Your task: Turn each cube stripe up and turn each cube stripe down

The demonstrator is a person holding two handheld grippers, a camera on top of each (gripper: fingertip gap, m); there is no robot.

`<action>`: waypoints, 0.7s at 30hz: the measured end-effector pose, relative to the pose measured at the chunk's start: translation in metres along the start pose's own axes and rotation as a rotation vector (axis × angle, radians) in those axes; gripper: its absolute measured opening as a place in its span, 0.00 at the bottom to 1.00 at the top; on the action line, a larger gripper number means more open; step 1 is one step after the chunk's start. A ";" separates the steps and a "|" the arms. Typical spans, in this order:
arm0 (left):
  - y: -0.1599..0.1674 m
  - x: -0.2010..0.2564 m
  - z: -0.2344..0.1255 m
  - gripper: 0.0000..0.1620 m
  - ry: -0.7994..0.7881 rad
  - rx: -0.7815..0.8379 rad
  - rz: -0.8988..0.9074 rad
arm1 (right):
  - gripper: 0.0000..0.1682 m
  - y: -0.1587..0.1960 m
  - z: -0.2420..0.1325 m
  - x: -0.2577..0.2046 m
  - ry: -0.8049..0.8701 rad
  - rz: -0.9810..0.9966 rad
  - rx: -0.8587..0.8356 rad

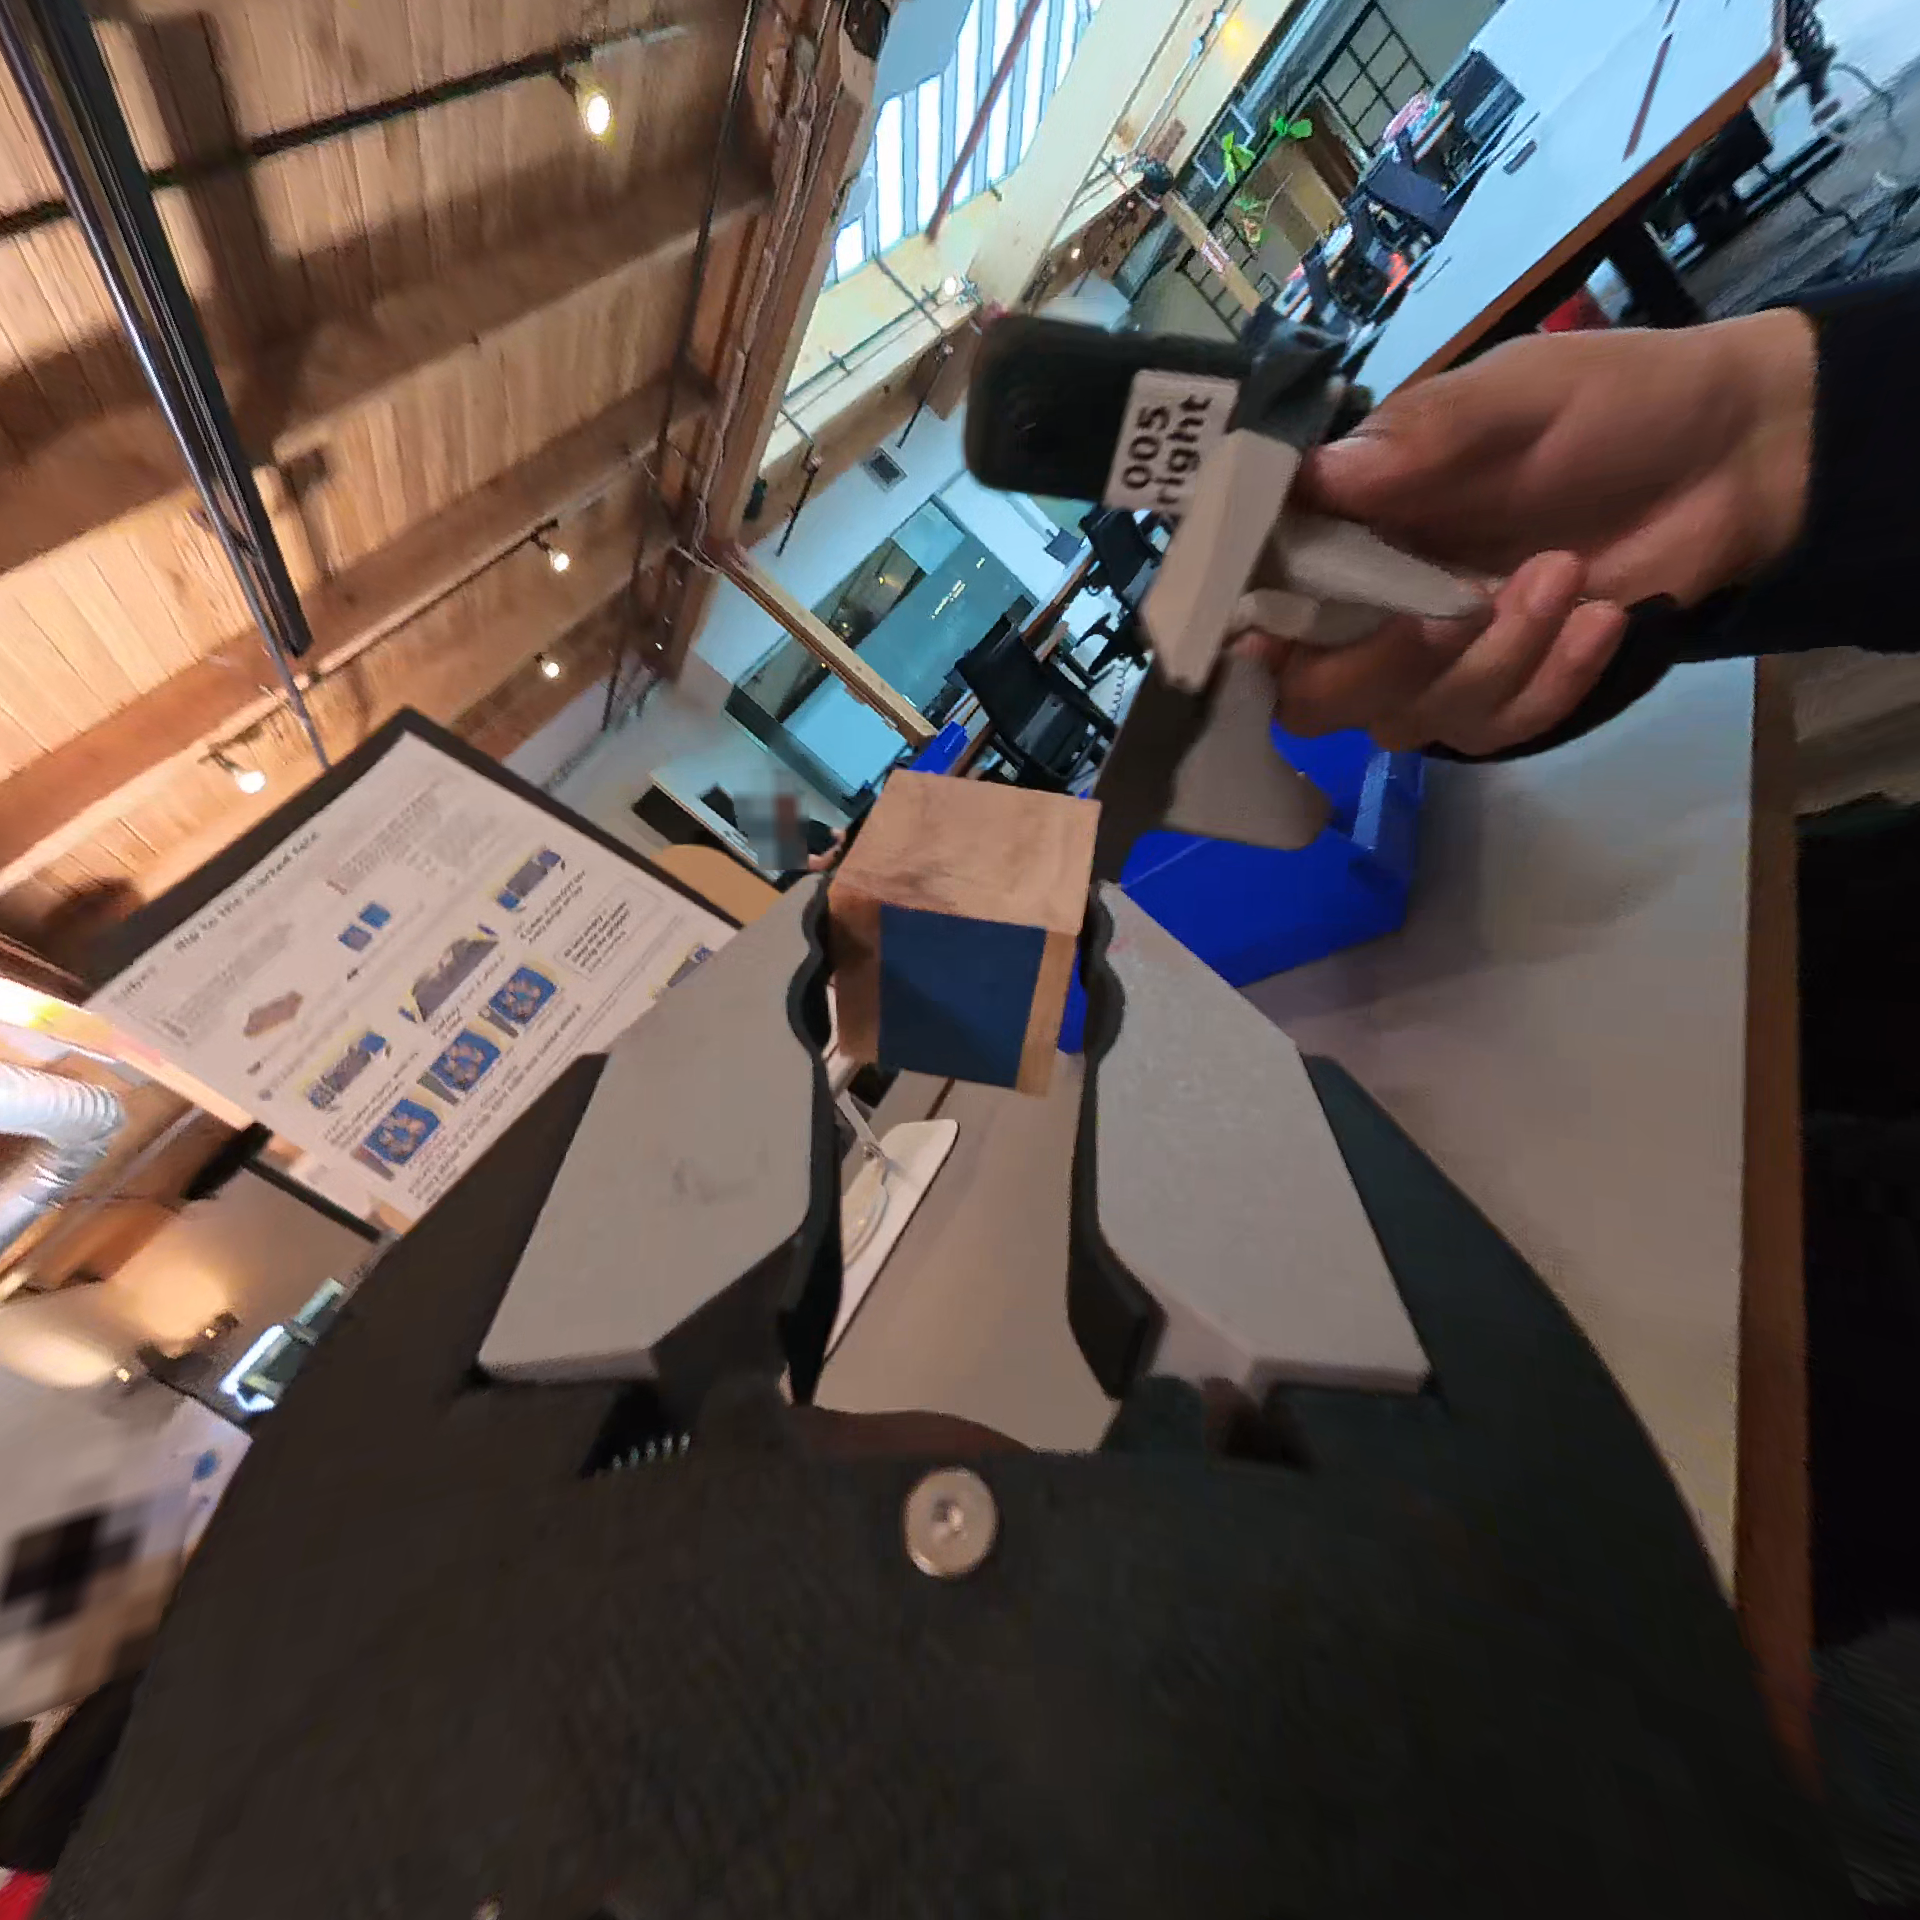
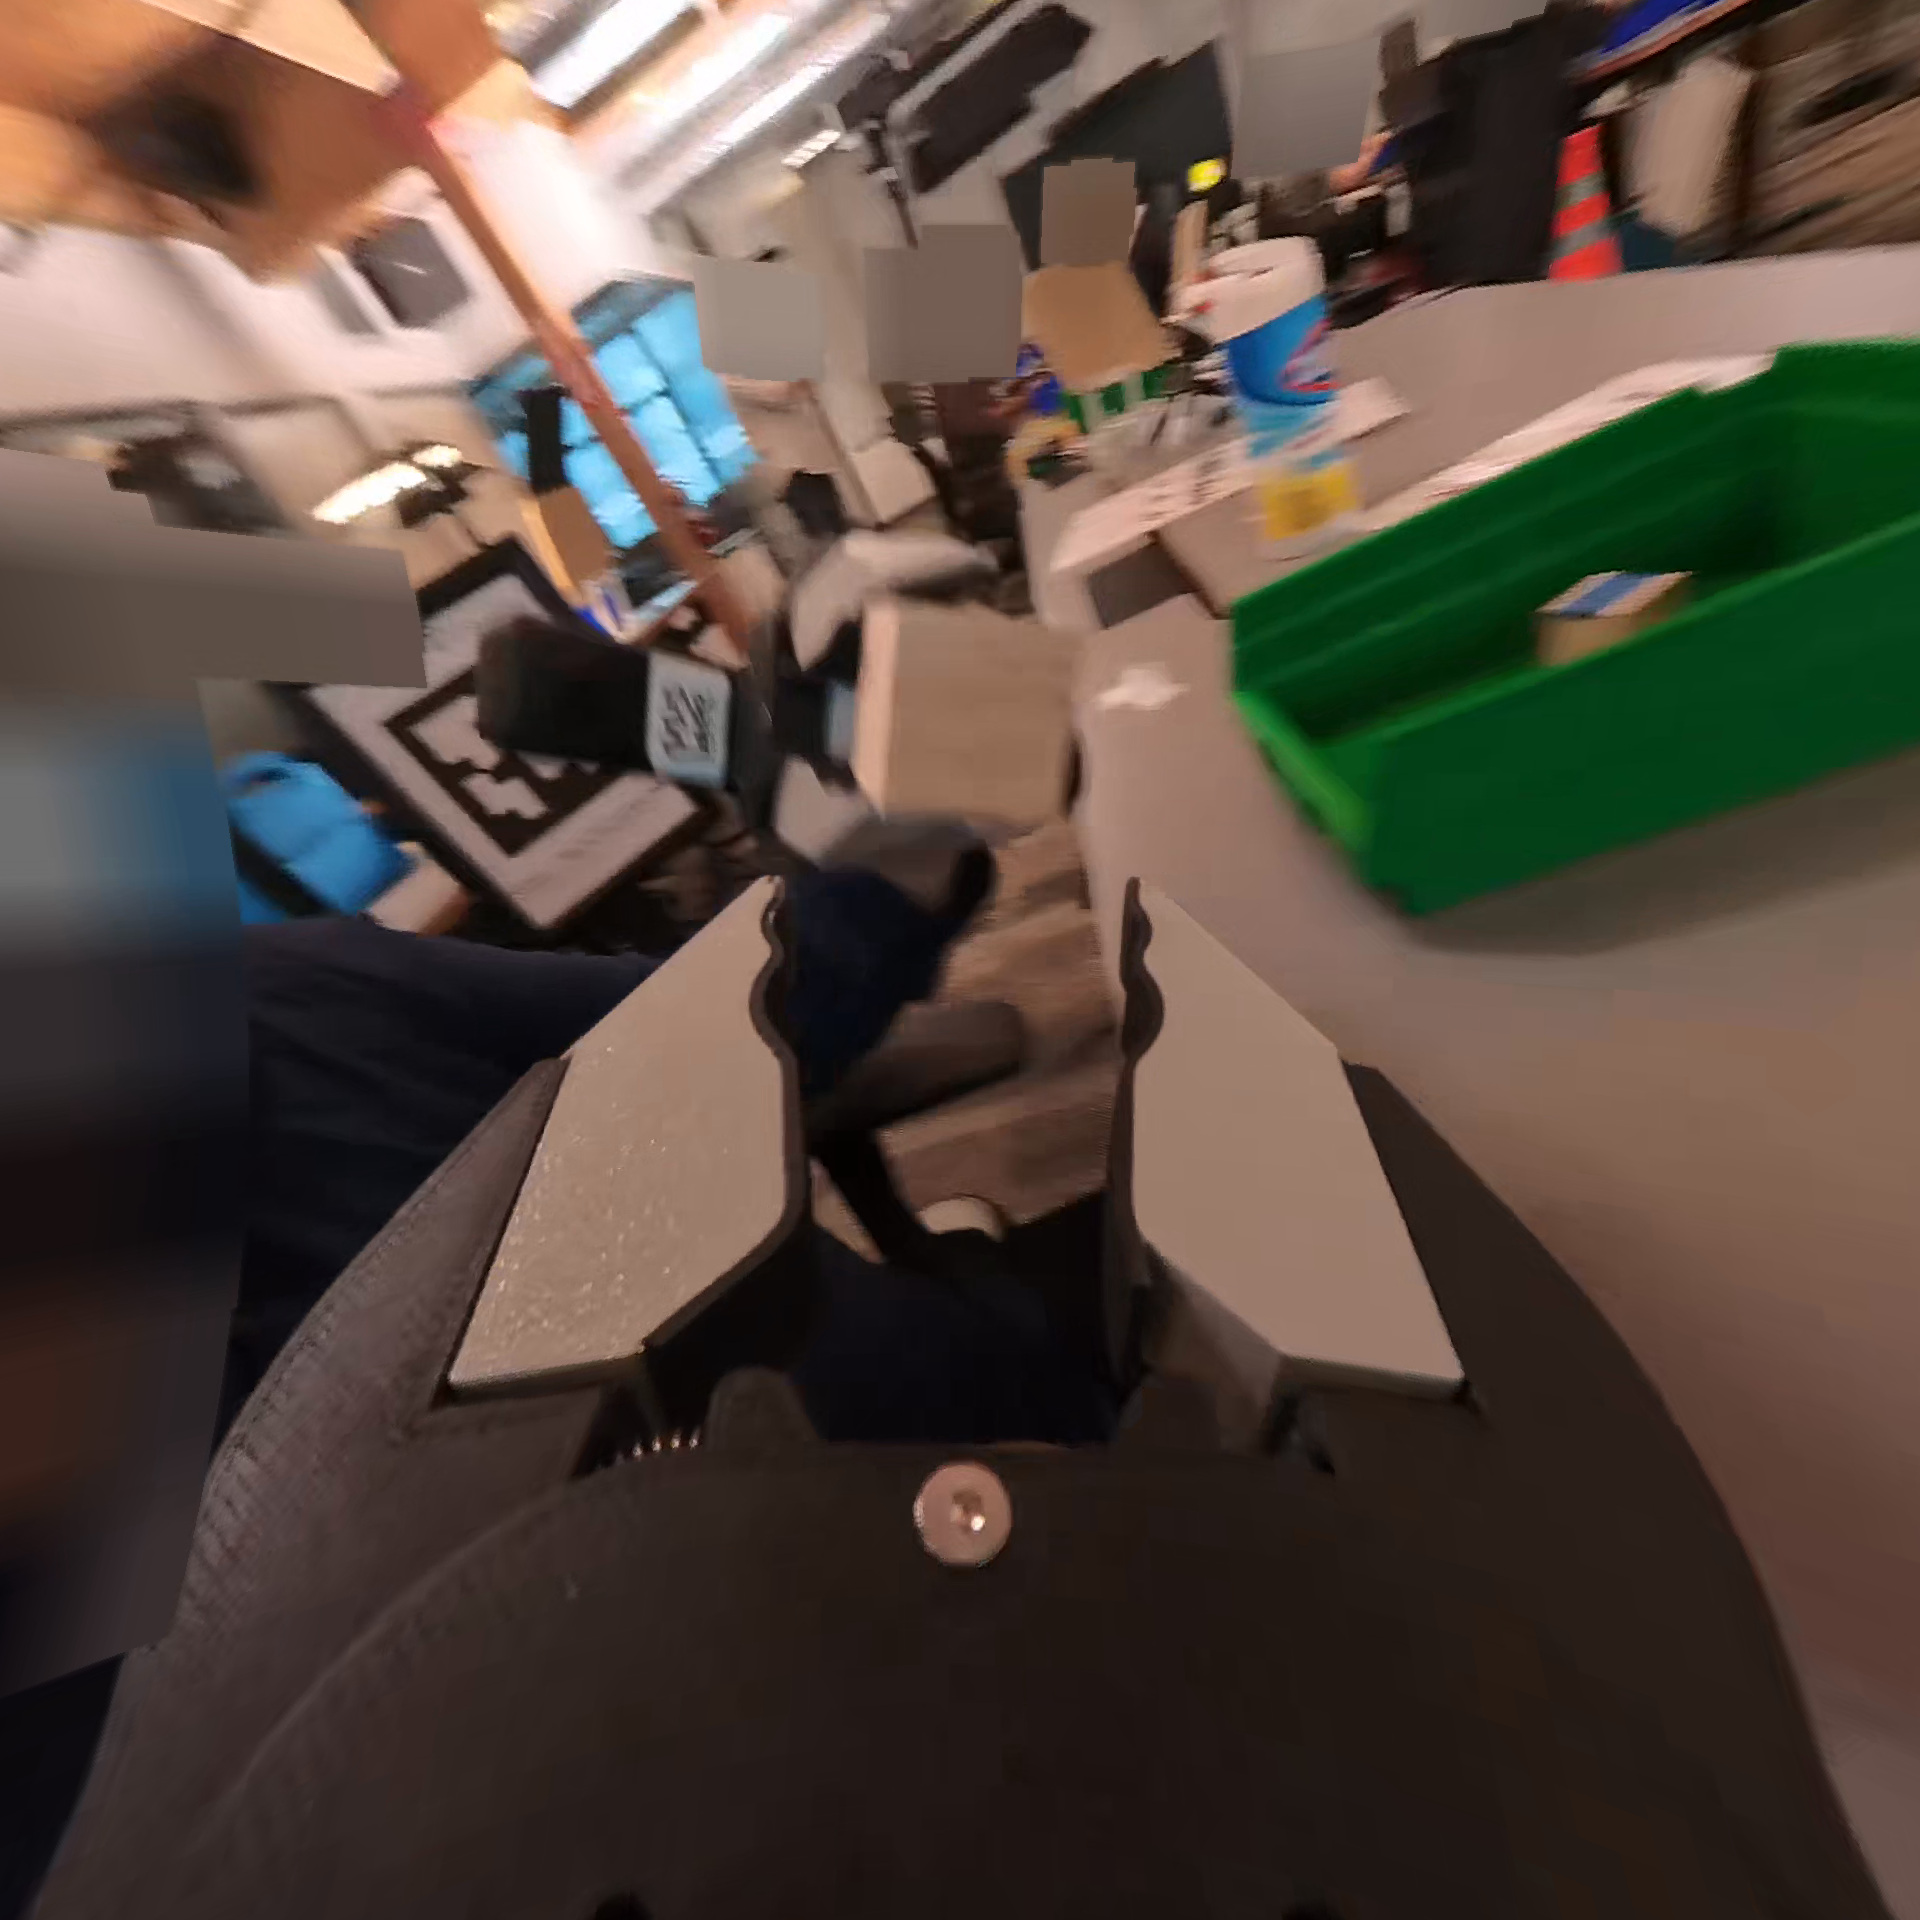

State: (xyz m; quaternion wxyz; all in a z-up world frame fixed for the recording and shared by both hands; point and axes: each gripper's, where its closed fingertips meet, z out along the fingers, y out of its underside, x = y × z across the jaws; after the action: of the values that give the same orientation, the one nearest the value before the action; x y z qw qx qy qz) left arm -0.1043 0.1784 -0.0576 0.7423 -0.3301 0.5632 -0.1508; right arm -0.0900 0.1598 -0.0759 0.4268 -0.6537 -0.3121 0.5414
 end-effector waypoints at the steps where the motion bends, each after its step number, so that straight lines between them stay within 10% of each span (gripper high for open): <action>1: -0.002 0.008 0.003 0.28 0.000 0.010 0.017 | 0.36 0.002 0.005 -0.002 -0.015 0.013 0.004; 13: 0.004 0.035 0.010 0.29 0.051 0.027 -0.113 | 0.25 0.012 0.016 0.005 -0.075 0.092 -0.005; 21: 0.009 0.026 0.005 0.33 0.163 -0.032 -0.561 | 0.25 0.002 -0.009 0.006 0.003 -0.041 -0.010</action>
State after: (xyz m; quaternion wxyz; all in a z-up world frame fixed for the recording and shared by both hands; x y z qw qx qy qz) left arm -0.0927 0.1709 -0.0823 0.6185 -0.4717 0.5100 -0.3673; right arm -0.0803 0.1628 -0.0796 0.4351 -0.6499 -0.3277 0.5300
